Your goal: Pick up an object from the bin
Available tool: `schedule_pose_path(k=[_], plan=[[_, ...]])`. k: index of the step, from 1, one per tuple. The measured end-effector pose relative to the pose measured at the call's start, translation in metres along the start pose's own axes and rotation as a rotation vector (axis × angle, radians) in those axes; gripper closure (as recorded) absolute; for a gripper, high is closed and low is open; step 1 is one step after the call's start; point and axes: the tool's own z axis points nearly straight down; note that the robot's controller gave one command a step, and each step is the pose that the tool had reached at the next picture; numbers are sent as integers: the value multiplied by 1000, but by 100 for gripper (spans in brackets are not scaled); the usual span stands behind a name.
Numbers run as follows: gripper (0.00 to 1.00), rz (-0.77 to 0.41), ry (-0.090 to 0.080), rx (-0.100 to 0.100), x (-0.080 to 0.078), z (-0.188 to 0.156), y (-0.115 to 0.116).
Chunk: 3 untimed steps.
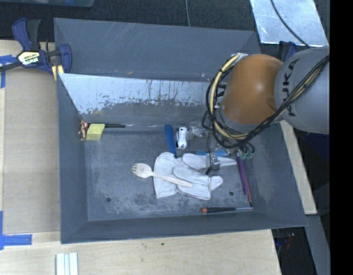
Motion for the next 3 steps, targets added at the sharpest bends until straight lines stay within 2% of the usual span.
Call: schedule_pose_path(k=[1, 2, 3], plan=[[0, 0, 0, 0, 0, 0, 0], [0, 6, -10, 3, -5, -61, -3], [0, 28, 3, -1, 4, -60, 2]])
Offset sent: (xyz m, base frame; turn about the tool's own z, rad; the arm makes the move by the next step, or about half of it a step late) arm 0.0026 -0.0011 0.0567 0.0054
